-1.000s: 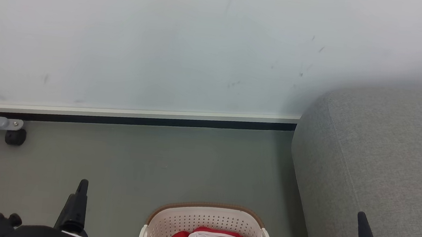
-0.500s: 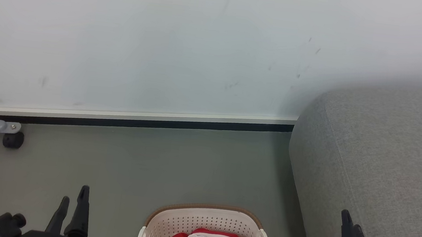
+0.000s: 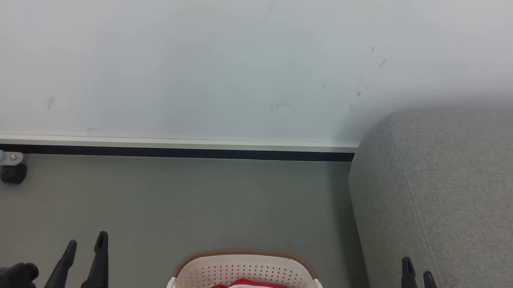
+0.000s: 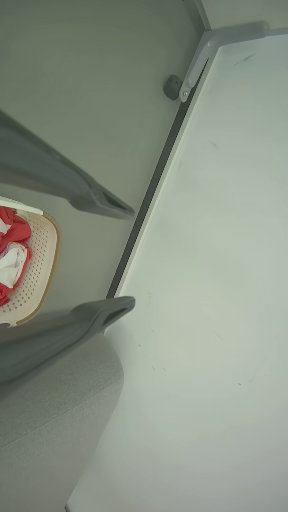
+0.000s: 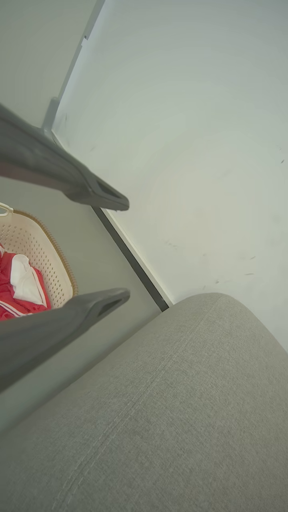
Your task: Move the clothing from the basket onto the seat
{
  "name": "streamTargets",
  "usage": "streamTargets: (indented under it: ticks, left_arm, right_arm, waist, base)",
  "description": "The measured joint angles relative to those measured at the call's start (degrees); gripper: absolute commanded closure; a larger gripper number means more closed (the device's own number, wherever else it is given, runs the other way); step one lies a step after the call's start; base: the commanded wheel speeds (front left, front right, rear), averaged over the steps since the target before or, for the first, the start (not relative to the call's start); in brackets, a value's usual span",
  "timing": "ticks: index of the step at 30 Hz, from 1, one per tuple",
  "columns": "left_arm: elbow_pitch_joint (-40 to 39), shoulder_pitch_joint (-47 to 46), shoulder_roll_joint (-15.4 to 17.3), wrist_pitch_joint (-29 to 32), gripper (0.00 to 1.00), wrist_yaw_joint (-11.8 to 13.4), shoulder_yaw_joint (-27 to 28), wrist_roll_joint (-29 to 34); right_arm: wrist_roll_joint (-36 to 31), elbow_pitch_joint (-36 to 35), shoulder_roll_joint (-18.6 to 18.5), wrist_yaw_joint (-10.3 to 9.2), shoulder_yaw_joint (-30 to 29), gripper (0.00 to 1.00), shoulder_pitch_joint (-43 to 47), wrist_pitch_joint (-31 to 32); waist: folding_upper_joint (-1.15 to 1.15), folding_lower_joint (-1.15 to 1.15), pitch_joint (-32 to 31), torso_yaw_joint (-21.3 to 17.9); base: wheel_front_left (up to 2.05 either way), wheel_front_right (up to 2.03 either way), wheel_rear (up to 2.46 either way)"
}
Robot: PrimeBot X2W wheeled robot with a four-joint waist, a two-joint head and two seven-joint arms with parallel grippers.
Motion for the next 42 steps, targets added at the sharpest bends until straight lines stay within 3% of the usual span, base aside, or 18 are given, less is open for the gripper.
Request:
streamTargets:
  ticks: [42]
  left_arm:
    - [-2.3, 5.9, 0.8, -7.9, 0.0, 5.1, -0.6, 30.1]
  right_arm:
    - [-26.7, 0.3, -2.8, -3.02, 9.7, 0.0, 0.2, -7.8]
  waist:
    - [0.0, 0.0, -2.3, -1.3]
  base:
    - [0.0, 0.0, 0.0]
